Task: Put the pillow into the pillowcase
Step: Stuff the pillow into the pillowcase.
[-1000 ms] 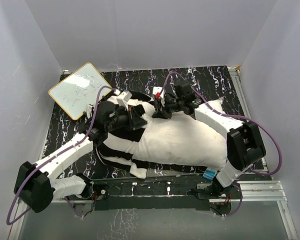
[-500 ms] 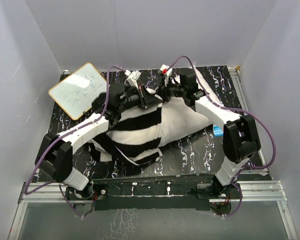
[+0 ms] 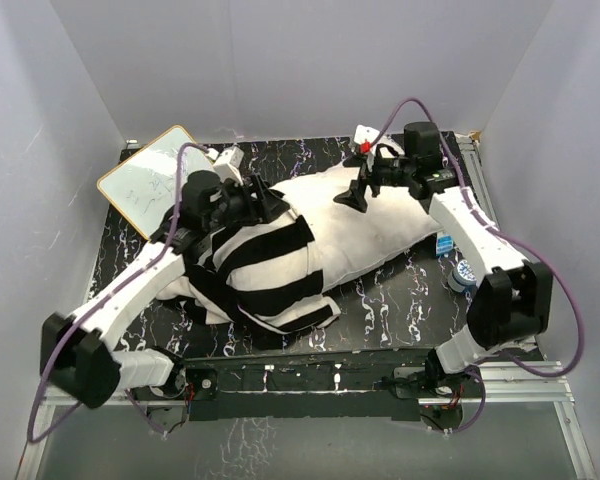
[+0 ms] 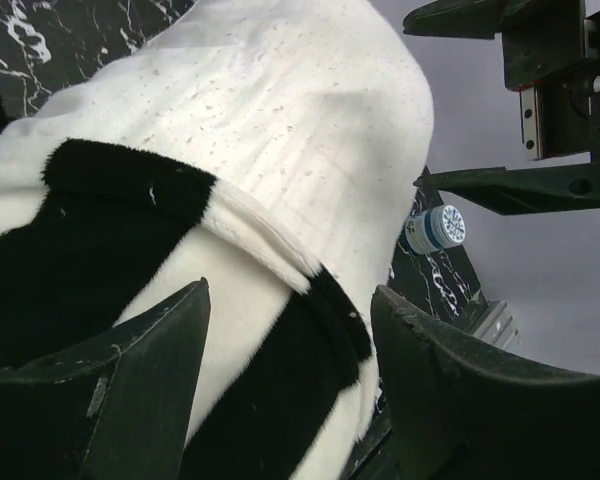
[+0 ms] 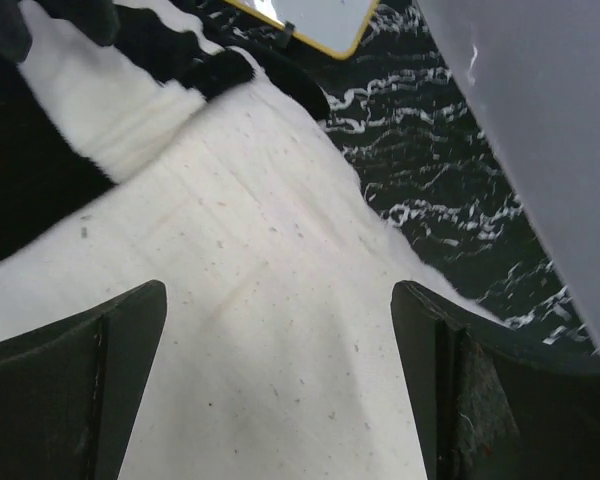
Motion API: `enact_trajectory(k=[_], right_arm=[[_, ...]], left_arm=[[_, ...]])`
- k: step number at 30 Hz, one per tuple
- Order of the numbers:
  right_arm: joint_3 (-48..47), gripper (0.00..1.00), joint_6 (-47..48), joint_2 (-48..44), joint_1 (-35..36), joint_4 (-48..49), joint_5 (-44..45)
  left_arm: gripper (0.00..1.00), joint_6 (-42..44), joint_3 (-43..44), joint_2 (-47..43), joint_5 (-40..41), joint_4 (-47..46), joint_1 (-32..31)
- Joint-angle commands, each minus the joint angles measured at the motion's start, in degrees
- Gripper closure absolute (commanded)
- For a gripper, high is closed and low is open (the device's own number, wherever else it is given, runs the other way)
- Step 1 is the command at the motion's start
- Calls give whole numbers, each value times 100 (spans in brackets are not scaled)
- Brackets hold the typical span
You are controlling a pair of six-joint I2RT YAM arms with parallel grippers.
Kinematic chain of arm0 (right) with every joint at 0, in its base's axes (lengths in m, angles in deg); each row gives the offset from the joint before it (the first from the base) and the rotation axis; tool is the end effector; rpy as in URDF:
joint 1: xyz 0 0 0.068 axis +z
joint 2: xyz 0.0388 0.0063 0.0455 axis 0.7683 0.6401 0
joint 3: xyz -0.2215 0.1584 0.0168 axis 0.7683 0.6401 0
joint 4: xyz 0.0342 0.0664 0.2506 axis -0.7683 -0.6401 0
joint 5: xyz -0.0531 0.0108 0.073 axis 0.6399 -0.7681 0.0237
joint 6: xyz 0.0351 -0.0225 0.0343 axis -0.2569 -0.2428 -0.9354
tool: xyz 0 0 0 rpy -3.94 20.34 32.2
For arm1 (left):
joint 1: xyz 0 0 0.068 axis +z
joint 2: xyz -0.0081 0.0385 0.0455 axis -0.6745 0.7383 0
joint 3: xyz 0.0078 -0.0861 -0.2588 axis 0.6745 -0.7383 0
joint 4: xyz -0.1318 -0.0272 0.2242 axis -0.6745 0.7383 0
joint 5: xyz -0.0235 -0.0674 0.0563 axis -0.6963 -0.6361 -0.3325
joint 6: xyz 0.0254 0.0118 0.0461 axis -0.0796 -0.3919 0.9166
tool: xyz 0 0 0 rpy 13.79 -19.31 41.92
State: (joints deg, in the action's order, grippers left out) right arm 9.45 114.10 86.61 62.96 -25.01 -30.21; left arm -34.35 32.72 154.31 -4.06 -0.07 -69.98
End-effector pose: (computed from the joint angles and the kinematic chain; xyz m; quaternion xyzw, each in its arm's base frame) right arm 0.3423 0.1058 0.3322 -0.4898 0.6454 0.2960 0.5059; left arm 0.2715 -0.1540 0.3278 0.0478 0.7730 -0.4240 0.4694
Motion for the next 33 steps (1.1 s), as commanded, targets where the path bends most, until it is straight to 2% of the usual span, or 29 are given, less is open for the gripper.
enact_trajectory(k=[1, 3, 4, 5, 8, 12, 14, 16, 18, 21, 24, 27, 30, 33], right_arm=[[-558, 1, 3548, -470, 38, -2648, -1251], [-240, 1, 5877, -544, 39, -4121, -1512], [-47, 1, 6788, -552, 37, -4436, -1477], [128, 1, 7197, -541, 41, -4512, -1437], [546, 1, 7111, -487, 51, -4058, -1179], [1147, 1, 6278, -569, 51, -2673, -613], [1411, 0, 6110, -550, 57, -2187, -379], [1704, 1, 5878, -528, 83, -1564, -215], [2002, 7, 5436, -535, 166, -959, -74], [2236, 25, 4550, -577, 413, -306, 75], [2138, 66, 3407, -634, 854, -115, 102], [2007, 89, 2412, -688, 1527, -17, 120], [1740, 92, 1417, -594, 2011, 218, 171], [1563, 92, 721, -448, 2042, 535, 501]], left_arm=[[36, 469, 197, -1081, 99, 1509, 7], [39, 280, 89, -1331, -230, 1816, -51], [41, 180, 46, -1400, -224, 2065, -183], [42, 118, 49, -1447, -44, 2275, -414], [43, -147, 103, -1405, 1111, 2706, -1408], [41, -756, 173, -1029, 2268, 2855, -2335], [34, -840, 202, -747, 2857, 2835, -2668], [30, -875, 291, -388, 3228, 2950, -2772], [29, -716, 391, -86, 3496, 3122, -2772], [31, -250, 437, 180, 3909, 3143, -2517], [37, 310, 524, 196, 3350, 2831, -1637], [41, 957, 644, 180, 2815, 2231, -807], [42, 1336, 1011, 239, 2268, 2043, -343], [40, 1480, 1255, 219, 1883, 2103, -286]])
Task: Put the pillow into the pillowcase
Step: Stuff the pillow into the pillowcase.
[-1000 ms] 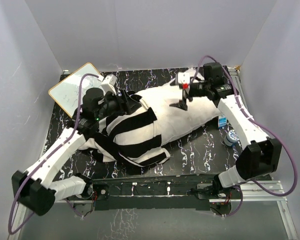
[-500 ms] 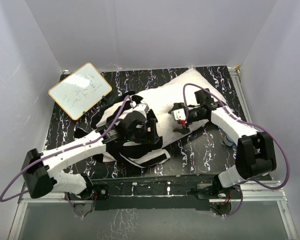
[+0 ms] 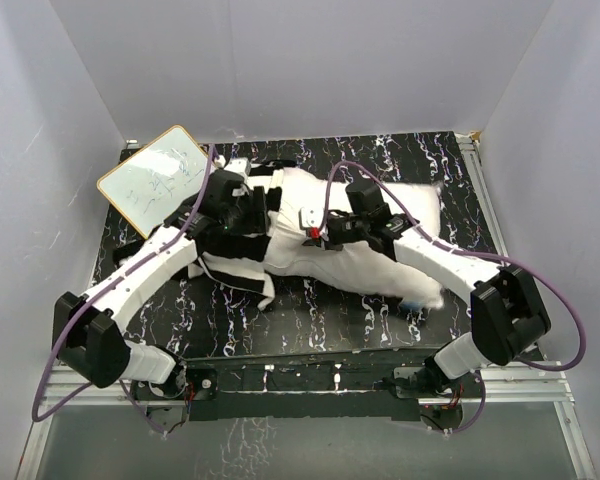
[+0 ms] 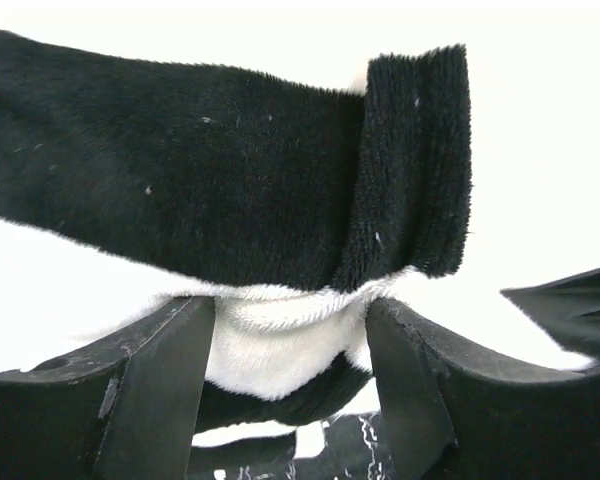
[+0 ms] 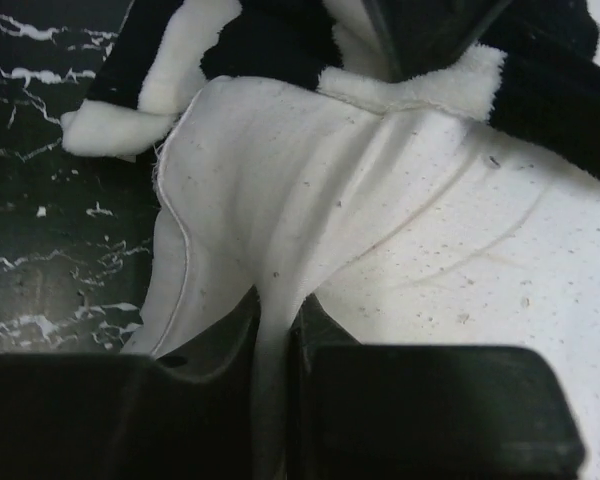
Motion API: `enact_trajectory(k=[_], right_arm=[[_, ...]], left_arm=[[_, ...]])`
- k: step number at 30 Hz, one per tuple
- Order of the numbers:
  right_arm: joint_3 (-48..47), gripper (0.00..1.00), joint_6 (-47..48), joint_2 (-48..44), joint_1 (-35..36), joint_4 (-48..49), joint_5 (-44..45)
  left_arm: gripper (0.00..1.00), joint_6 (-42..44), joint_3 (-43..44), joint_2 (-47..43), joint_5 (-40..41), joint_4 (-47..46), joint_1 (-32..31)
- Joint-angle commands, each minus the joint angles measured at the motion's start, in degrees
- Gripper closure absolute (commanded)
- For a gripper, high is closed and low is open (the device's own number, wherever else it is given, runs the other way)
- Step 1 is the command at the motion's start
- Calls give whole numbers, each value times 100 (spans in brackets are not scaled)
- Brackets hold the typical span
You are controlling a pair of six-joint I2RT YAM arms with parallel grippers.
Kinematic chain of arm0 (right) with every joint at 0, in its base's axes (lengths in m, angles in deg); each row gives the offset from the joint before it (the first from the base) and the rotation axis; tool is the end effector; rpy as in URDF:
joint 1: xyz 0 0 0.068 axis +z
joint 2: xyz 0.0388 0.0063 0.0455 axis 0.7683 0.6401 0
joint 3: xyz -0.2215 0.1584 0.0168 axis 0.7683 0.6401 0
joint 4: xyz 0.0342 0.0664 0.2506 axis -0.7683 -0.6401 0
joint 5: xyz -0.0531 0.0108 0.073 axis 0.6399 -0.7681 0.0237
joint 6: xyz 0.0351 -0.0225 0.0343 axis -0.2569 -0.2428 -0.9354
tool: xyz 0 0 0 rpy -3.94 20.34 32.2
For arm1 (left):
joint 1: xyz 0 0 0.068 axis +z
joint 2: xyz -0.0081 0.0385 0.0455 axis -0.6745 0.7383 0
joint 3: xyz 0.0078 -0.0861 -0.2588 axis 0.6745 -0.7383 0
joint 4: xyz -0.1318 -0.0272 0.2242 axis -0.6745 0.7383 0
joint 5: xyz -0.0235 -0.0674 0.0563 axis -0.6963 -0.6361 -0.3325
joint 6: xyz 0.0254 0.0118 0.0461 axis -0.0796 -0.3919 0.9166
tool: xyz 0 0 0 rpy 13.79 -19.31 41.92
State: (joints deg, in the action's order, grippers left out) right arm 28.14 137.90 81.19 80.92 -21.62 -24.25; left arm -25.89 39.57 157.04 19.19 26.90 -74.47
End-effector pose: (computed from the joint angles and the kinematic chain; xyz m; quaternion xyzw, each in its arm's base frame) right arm 0.2613 0.1844 0.2577 -0.6861 0.5050 0.2569 0.4563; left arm 0.2638 -0.1612 0.3087 0.0215 0.8858 -0.1877 0.4239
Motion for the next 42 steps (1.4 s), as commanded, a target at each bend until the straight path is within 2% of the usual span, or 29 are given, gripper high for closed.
enact_trajectory(k=[1, 4, 7, 11, 13, 15, 20, 24, 29, 34, 39, 42], right_arm=[[-341, 92, -1681, 139, 231, 196, 45], [-317, 91, -1626, 214, 115, 133, 123], [-215, 88, -1544, 166, 58, 83, 58], [-170, 79, -1497, 127, 38, 82, -4], [-196, 78, -1522, 181, 38, 82, -33], [-233, 78, -1555, 258, 39, 63, -44], [-213, 77, -1554, 321, 20, 33, -29], [-202, 77, -1565, 364, 4, 30, -19], [-159, 77, -1526, 391, 0, 50, 81], [-174, 78, -1541, 479, 0, 82, 257], [-192, 80, -1600, 516, 4, 114, 331], [-229, 82, -1685, 546, 9, 156, 350]], left_arm=[[39, 637, 547, -148, -540, -556, 161], [37, 482, 97, -660, -750, -522, 163], [39, 249, -460, -1384, -973, -469, 163], [57, -323, -992, -2079, -1193, -446, 152], [60, -539, -1103, -2027, -1159, -323, 115], [59, -583, -1161, -1865, -896, -235, -49], [46, -370, -1030, -1300, 308, -374, -653], [46, -82, -817, -828, 894, -353, -706], [57, 179, -732, -678, 1532, -169, -708], [74, 343, -757, -651, 1623, -114, -706], [98, 527, -740, -641, 1302, -238, -704], [100, 718, -697, -794, 752, -390, -706]])
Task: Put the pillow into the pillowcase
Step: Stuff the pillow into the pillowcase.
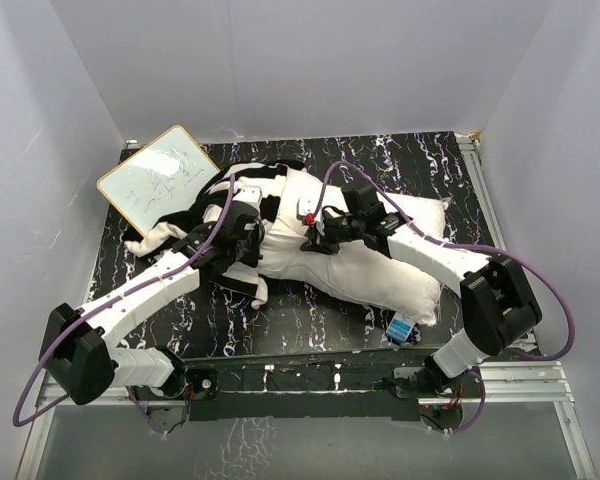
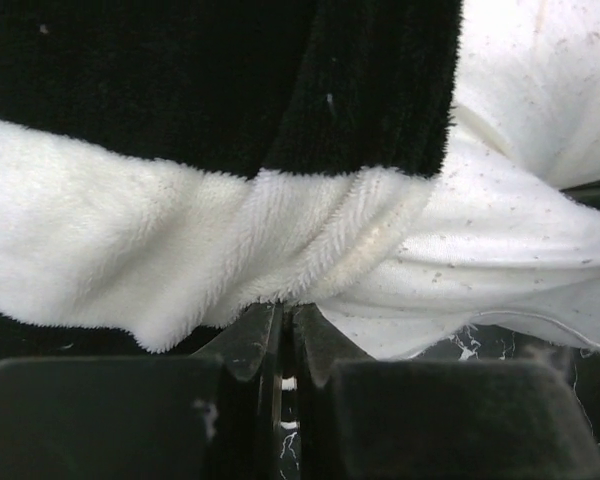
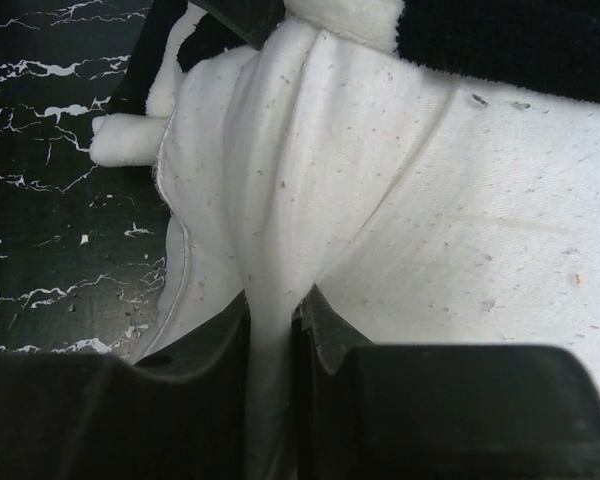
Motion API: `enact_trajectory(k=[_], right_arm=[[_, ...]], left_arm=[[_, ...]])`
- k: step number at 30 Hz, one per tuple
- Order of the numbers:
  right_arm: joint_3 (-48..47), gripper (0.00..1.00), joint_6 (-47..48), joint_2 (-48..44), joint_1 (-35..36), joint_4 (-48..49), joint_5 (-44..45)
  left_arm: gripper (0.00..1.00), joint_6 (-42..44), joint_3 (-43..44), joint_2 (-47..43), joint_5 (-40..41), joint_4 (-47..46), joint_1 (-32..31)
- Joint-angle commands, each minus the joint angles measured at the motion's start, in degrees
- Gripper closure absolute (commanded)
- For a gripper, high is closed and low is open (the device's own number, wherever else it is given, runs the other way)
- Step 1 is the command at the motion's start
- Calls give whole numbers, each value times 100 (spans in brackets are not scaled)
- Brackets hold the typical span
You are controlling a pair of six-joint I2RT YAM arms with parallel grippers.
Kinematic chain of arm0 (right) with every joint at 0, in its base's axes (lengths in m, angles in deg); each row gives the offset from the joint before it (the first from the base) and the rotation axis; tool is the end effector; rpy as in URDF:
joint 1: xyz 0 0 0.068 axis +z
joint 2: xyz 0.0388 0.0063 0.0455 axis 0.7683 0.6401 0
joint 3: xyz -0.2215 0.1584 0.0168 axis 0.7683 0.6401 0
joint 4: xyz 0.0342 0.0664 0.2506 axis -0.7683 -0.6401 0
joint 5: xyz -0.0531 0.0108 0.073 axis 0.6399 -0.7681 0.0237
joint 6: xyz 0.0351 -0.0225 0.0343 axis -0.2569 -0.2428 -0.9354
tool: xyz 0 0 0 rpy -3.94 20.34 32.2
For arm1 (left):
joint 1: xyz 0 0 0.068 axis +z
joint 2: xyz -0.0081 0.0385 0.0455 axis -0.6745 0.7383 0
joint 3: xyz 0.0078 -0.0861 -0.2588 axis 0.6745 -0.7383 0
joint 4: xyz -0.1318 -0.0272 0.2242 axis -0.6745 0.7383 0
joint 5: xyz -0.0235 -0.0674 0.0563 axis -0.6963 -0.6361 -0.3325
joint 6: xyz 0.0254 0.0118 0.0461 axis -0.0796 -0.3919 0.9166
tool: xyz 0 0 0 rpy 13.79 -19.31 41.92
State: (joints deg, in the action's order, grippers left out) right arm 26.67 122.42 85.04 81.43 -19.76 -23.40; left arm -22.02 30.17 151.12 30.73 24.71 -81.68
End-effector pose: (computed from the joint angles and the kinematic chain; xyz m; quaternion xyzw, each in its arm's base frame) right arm 0.2725 0.1942 0.2476 -0.6133 0.5962 0.3126 0.4132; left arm 0.2231 -0.1690 0.2854 0.0621 0.8824 -0.1156 0.4518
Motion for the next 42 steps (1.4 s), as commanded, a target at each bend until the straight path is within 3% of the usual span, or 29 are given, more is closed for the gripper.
enact_trajectory(k=[1, 3, 8, 10, 12, 17, 23, 25, 26, 29, 32, 34, 37, 42], right_arm=[[-120, 85, -234, 178, -40, 12, 278], [-261, 92, -579, 207, -38, 226, 298], [-1253, 92, -2002, 382, -67, 1189, 380], [-2041, 92, -2650, 653, -98, 1154, 387], [-2260, 92, -3379, 875, -93, 1394, 485], [-761, 92, -4010, 1247, 135, 2773, 1194], [460, 92, -3514, 1385, 169, 3209, -53], [479, 84, -2968, 1313, 143, 2772, -805], [437, 79, -2623, 1280, 123, 2427, -1176], [3, 62, -1030, 1027, 59, 582, -1765], [-584, 45, 749, 648, -27, -1243, -1703], [-927, 38, 1518, 393, -126, -2047, -1496], [-1363, 28, 1674, 83, -475, -2421, -1385], [-2158, 16, 1188, 176, -792, -2286, -1157]], left_arm=[[100, 401, 281, -267, -659, -205, 11], [100, 434, 363, -453, -1344, -305, 15], [100, -4, 590, -816, -3132, -849, 20], [100, -291, 635, -881, -3618, -1124, 15], [100, -716, 496, -976, -3987, -1614, 15], [100, -1704, -447, -934, -4607, -3364, 7], [100, -1681, -1492, -680, -3954, -3540, 96], [100, -1627, -1738, -734, -3753, -3427, 156], [95, -1622, -1810, -793, -3645, -3288, 176], [61, -1390, -1712, -1194, -3527, -2662, 174], [33, -934, -1245, -1887, -3302, -1557, 180], [21, -635, -816, -2238, -3013, -813, 182], [16, -306, -37, -2353, -2508, 58, 192], [15, 4, 1007, -1535, -2057, 774, 457]])
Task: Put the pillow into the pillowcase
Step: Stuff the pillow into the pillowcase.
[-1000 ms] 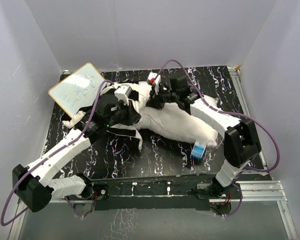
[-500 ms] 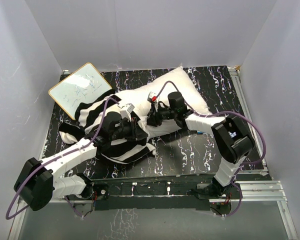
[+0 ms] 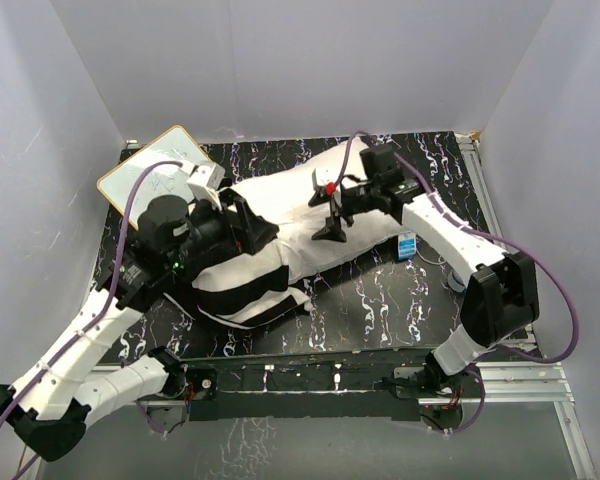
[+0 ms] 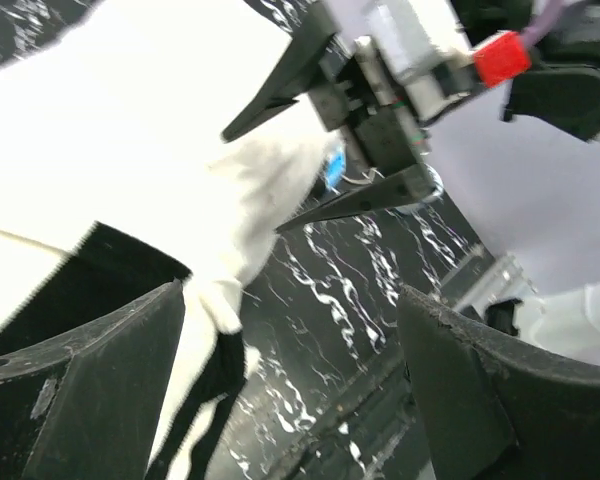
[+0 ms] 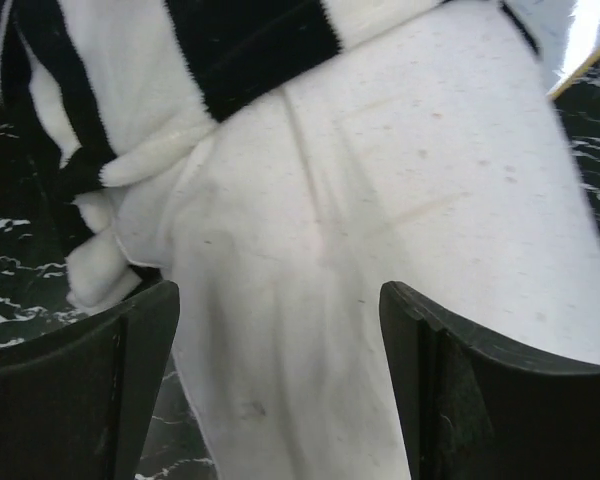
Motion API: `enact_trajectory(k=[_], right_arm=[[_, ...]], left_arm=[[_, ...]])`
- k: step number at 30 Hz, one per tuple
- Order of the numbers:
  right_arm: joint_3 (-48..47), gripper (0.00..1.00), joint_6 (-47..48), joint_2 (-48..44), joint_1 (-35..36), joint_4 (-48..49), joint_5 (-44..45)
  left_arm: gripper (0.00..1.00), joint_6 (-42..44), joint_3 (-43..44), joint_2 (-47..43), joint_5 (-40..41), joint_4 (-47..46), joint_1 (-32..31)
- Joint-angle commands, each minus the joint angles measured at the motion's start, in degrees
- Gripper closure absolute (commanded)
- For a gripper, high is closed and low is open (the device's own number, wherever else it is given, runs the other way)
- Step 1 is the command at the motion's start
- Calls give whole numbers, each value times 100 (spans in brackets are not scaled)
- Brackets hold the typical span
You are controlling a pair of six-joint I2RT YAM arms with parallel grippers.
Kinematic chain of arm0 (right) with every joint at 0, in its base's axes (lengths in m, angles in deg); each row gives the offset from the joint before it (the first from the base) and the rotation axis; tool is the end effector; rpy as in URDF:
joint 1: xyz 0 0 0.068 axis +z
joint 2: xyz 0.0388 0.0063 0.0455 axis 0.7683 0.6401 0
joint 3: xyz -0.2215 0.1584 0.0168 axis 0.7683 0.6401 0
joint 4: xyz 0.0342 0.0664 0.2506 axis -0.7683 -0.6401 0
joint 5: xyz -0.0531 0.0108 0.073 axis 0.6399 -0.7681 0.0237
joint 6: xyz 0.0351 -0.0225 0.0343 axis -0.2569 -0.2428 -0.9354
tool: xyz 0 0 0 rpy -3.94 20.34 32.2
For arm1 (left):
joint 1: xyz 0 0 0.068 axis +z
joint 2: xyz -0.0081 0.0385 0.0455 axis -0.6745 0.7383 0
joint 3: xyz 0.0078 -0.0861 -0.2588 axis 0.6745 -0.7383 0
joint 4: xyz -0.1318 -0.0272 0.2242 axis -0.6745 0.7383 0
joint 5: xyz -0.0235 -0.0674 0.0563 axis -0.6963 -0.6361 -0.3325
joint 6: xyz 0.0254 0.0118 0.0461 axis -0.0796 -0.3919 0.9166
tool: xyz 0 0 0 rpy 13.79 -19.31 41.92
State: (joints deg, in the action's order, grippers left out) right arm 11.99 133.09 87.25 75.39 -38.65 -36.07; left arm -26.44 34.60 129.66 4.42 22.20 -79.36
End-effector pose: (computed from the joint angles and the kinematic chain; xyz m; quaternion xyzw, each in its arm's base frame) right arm 0.2955 0.1718 0.2981 -0.6369 0.5418 0.3620 0.4121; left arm 0.1530 -0.1223 0.3995 0.1182 0.7439 -0.3978 0.5239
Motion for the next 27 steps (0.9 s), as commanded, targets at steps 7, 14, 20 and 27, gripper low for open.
enact_trajectory(k=[7, 14, 20, 27], right_arm=[[-1771, 5, -1007, 1174, -109, 575, 935], [-1681, 44, -537, 1701, 253, -51, 1232], [99, 91, -835, 562, 392, 1005, 1220], [1123, 92, -1247, 95, 529, 1543, 1034]], left_arm=[[14, 34, 1234, 1812, 431, 734, 1327], [14, -532, 1369, 2571, 366, 768, 1961], [22, -645, 1341, 3090, 134, 397, 1992], [76, -730, 1347, 3384, -589, 246, 1991]])
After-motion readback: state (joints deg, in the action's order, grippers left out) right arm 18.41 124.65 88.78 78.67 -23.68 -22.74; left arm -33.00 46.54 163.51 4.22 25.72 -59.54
